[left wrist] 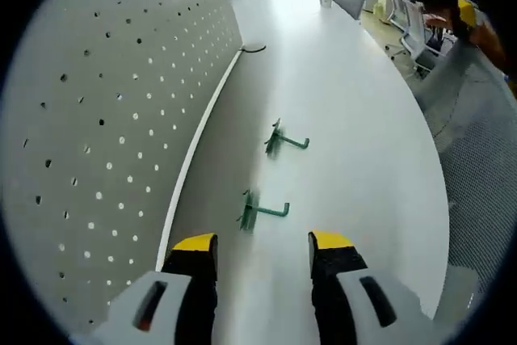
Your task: Insert the hook assembly into the mounting plate slot until the hook locks in place.
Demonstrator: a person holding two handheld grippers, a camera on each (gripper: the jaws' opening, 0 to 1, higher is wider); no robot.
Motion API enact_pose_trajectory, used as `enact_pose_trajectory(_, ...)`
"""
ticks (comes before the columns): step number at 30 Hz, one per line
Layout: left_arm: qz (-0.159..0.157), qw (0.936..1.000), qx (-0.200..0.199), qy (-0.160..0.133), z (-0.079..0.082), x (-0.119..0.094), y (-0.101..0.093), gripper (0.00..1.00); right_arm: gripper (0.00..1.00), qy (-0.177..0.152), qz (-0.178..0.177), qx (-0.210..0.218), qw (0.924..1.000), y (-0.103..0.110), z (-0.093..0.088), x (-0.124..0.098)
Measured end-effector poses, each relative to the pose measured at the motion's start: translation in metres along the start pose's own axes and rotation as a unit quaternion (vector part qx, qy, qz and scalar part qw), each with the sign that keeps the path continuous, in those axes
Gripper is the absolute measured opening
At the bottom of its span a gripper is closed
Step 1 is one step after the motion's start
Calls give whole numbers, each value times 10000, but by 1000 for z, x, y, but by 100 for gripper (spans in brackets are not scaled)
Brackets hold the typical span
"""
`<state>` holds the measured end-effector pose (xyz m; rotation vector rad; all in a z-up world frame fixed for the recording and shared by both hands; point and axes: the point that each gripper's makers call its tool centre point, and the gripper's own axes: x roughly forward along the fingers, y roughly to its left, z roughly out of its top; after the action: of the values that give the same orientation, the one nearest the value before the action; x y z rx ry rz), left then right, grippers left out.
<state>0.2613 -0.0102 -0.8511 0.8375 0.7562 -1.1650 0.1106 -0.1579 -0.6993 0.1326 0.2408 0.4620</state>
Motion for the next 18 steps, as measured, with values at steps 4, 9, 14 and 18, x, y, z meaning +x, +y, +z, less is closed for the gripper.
enact_pose_trajectory(4, -88, 9998, 84, 166, -2, 8, 4, 44, 48, -14, -14, 43, 10000, -1, 0, 1)
enact_pose_trajectory(9, -213, 9994, 67, 253, -2, 18, 7, 42, 47, 0, -16, 61, 10000, -2, -1, 2)
enact_pose_trajectory(14, -339, 9988, 97, 331, -1, 26, 7, 42, 47, 7, -24, 96, 10000, -3, -2, 3)
enact_pose_trajectory(18, -480, 9980, 145, 392, 0, 29, 8, 37, 47, 19, -2, 80, 10000, -2, -3, 4)
